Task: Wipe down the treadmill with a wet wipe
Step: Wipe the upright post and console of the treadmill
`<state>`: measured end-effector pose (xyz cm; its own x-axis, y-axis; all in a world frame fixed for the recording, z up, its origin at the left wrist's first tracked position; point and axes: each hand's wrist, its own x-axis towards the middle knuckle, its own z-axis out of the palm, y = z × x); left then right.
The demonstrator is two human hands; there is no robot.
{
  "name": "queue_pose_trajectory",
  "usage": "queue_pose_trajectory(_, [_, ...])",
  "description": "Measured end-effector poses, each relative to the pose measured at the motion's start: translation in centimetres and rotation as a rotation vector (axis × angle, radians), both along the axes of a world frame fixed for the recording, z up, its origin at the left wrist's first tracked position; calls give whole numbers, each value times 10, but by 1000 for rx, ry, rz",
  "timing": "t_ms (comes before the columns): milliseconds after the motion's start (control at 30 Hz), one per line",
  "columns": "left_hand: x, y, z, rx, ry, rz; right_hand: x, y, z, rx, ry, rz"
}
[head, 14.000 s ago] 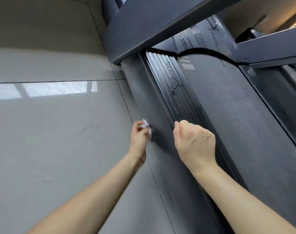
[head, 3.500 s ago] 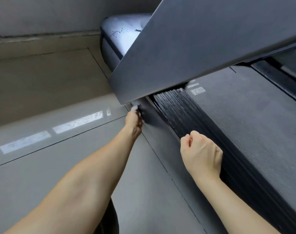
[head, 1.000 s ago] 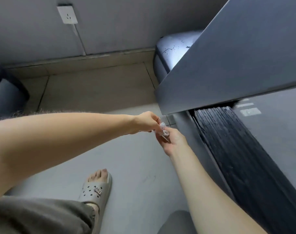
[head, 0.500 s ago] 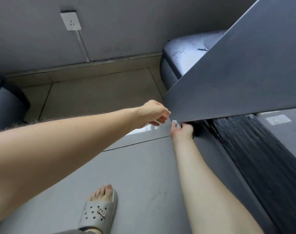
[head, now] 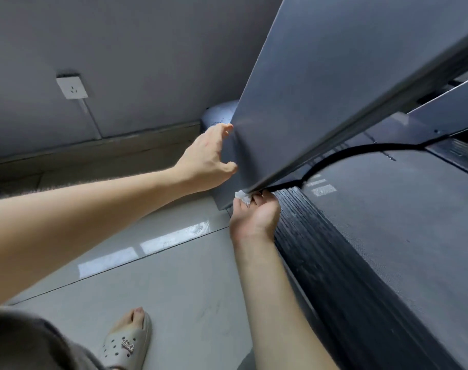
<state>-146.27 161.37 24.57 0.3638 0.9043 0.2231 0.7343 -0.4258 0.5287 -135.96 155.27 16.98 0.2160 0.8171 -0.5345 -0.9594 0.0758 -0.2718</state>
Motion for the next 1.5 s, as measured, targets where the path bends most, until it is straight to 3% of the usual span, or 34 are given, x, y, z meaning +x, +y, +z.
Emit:
queue_pose_trajectory(67, [4,-12,10,4,-60,-59,5,1,4,23,53,-64])
queue_pose_trajectory(100, [5,-16,15,-17,-94,-75,7,-2,6,-48,-49,-51])
queue_pose_trajectory(133, [6,-19,16,-29,-126,-85,9,-2,2,-43,-30,-55])
queue_pose_trajectory(233, [6,-29,23,-19,-190,-64,16,-6,8,-89,12,38])
queue_pose_trajectory(367, [14,-41,31,-66,-279,-36,34,-31,35,1,-63,57])
queue_pose_trajectory(500, [30,-60,35,-143,-483,-50,47,-51,53,-37,-244,17])
queue_pose_trajectory(600, [33,-68,38,-150,-583,-8,41,-44,49,-69,-261,9])
queue_pose_trajectory(833, [35,-71,35,-114,-615,31,49,-20,35,-193,-286,184])
queue_pose_trajectory(1067, [37,-71,35,-178,-657,34,63,-65,92,150,-184,-13])
queue_pose_trajectory(1233, [31,-78,39,-219,-596,-16,42,-61,72,-31,-141,94])
queue_pose_trajectory(1333, [25,-81,41,-195,-514,-8,48,-63,84,-31,-168,112])
queue_pose_trajectory(1500, [27,-83,57,-98,-531,38,68,-119,152,316,-231,46])
